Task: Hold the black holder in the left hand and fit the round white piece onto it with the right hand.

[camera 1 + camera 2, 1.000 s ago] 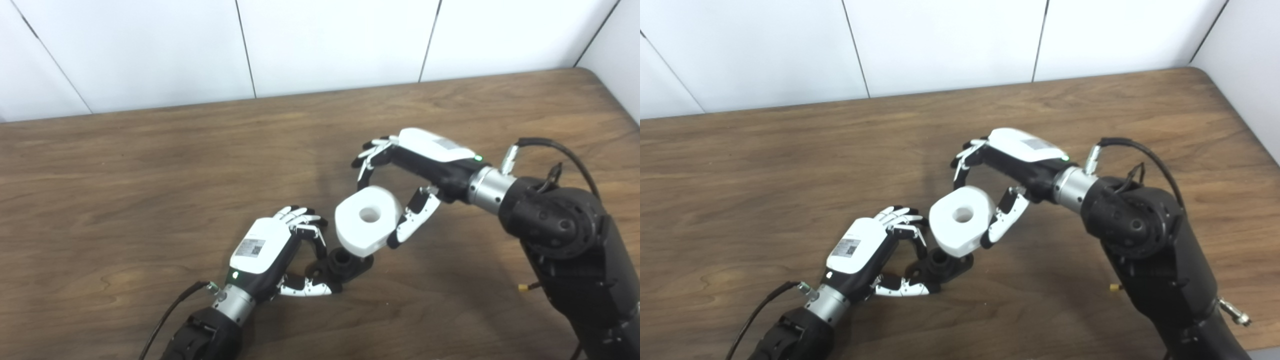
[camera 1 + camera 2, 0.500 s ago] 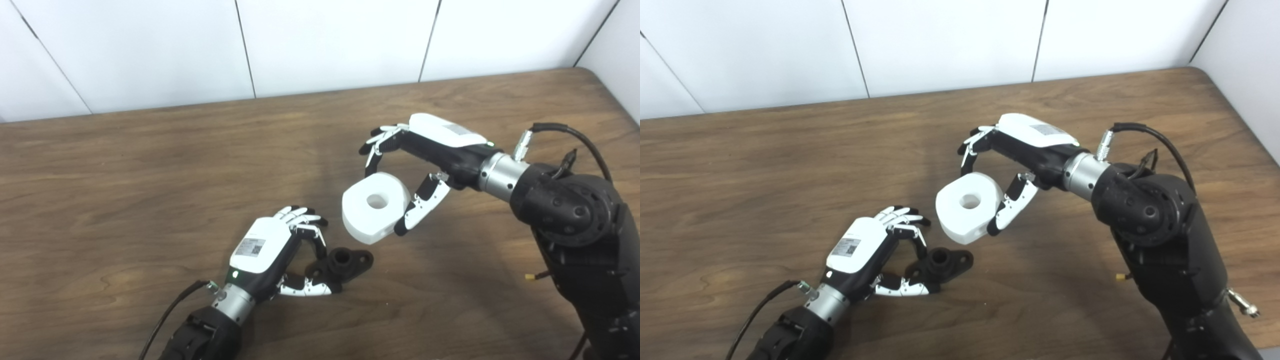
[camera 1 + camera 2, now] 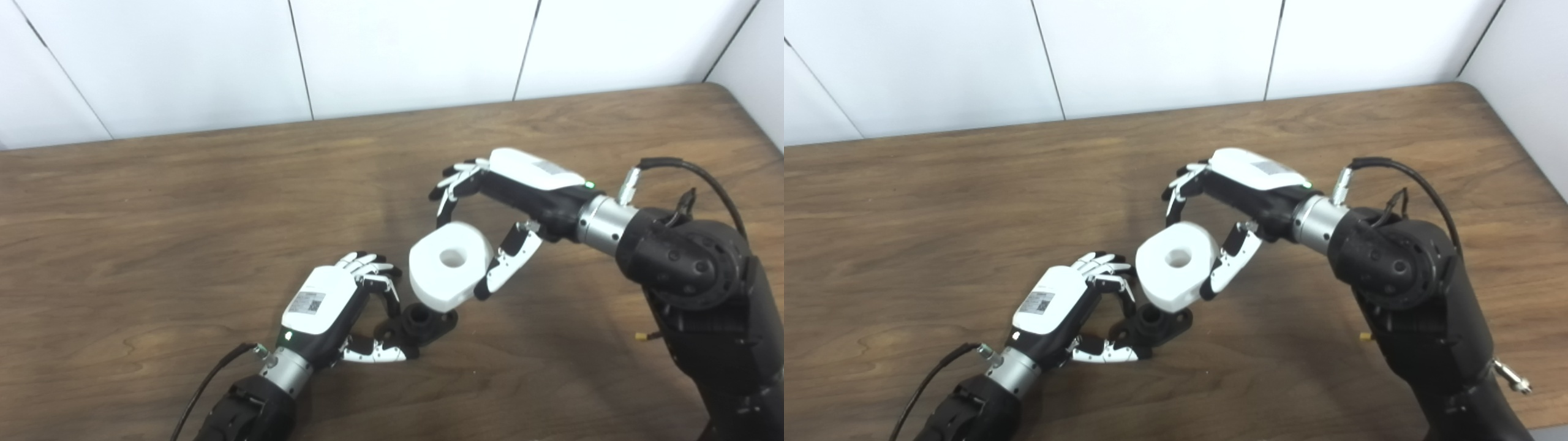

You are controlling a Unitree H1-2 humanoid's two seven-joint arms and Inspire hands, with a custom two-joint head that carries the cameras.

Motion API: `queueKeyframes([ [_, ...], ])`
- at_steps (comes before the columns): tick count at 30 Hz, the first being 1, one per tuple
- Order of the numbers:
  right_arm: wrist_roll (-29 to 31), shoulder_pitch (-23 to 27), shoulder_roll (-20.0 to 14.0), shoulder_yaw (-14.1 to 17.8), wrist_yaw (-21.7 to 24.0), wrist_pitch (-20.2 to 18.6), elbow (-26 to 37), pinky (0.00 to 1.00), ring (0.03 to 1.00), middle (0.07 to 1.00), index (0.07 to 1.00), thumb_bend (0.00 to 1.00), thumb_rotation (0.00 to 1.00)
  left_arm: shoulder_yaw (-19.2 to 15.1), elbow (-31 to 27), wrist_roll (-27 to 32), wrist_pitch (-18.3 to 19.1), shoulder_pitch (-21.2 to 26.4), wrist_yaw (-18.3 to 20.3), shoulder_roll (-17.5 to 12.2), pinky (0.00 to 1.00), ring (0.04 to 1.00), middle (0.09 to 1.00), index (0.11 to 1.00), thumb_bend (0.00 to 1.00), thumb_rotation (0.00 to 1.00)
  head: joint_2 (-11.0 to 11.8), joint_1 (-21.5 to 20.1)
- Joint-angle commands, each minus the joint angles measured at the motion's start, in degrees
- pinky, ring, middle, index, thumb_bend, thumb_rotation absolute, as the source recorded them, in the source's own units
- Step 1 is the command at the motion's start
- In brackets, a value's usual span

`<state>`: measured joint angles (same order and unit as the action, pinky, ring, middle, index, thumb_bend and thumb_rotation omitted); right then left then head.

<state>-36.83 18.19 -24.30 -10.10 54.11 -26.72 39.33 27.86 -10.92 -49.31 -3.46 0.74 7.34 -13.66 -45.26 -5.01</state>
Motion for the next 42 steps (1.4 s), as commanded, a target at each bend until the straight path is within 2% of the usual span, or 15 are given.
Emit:
queueKeyframes([
  [1, -0.22, 0.99, 0.01, -0.36, -0.92, -0.07, 1.54, 1.00, 0.932, 0.819, 0.484, 0.52, 0.13, 0.76, 1.78, -1.49, 1.61, -0.45, 3.18, -0.63, 0.93, 0.879, 0.796, 0.486, 0.52, 0.05, -0.04, -0.08],
  [14, -1.36, -0.32, -0.06, -5.66, -4.87, 1.89, -1.21, 1.00, 0.919, 0.830, 0.484, 0.52, 0.13, 0.88, 2.67, -1.97, 1.11, -0.09, 2.43, -0.71, 0.93, 0.871, 0.790, 0.486, 0.52, 0.05, 0.47, 0.21],
  [20, -1.16, -0.16, -0.22, -6.31, -6.28, 1.38, -1.64, 1.00, 0.930, 0.833, 0.483, 0.52, 0.13, 1.02, 2.77, -2.15, 1.16, 0.06, 2.48, -0.61, 0.94, 0.876, 0.792, 0.486, 0.52, 0.05, 0.28, 0.37],
  [42, -1.93, 0.18, 0.81, -7.39, -6.13, 0.67, -0.26, 1.00, 0.935, 0.831, 0.483, 0.52, 0.13, 1.10, 2.89, -2.06, 0.76, -0.01, 1.49, -0.19, 0.94, 0.871, 0.787, 0.485, 0.52, 0.05, -0.61, 1.23],
])
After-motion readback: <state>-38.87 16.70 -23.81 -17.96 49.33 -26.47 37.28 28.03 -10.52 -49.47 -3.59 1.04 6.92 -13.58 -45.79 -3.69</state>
